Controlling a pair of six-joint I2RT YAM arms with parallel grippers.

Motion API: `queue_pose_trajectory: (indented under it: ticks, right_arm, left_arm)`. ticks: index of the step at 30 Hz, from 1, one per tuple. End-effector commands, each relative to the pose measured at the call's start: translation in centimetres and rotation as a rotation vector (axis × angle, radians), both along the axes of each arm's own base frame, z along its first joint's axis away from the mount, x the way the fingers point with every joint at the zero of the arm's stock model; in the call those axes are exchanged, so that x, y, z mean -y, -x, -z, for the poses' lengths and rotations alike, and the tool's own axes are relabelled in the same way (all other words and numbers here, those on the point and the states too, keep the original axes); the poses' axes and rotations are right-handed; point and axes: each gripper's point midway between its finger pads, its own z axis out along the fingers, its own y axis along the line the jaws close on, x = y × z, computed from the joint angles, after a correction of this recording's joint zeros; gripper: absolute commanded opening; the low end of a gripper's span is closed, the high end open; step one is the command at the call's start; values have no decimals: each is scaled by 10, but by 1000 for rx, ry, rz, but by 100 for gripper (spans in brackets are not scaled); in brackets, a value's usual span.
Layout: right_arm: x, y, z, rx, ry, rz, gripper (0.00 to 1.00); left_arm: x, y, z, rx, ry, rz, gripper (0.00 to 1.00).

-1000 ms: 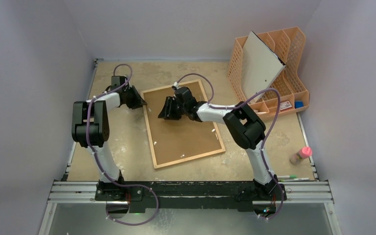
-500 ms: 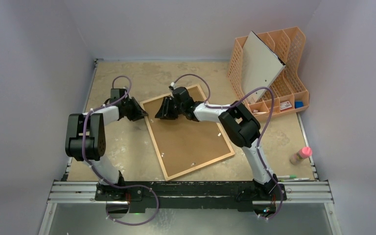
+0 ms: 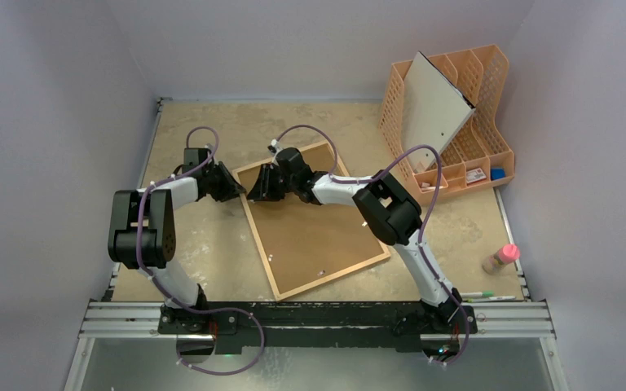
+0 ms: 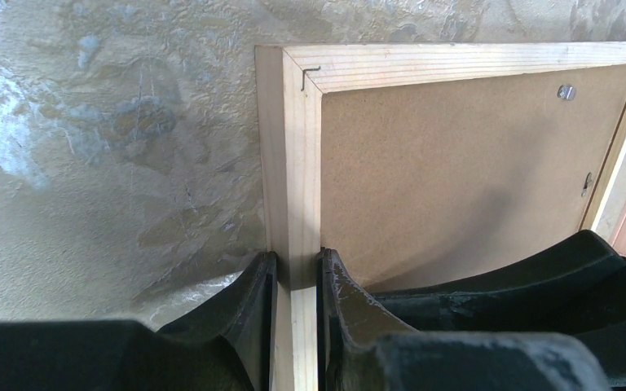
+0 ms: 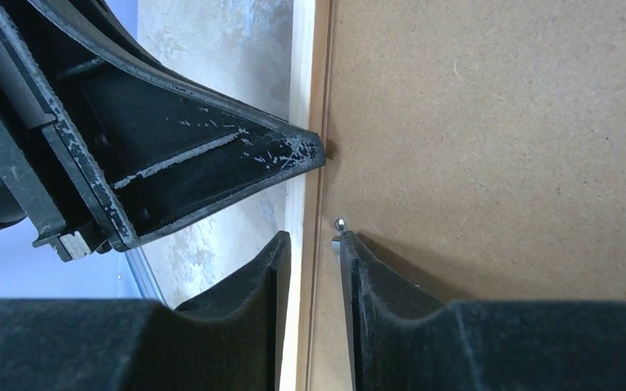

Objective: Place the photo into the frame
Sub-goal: Install the photo frame at the center of the board.

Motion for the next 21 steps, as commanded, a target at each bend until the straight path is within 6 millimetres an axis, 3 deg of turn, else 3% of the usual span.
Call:
queue_pose_trajectory:
  ticks: [1, 21]
  right_arm:
    - [-5, 6, 19, -7, 34, -36, 32]
    - [-17, 46, 20, -104, -113, -159, 24]
  left_arm:
    - [12, 47, 23, -176, 37, 37, 3]
    - [19, 37, 23, -193, 85, 36, 2]
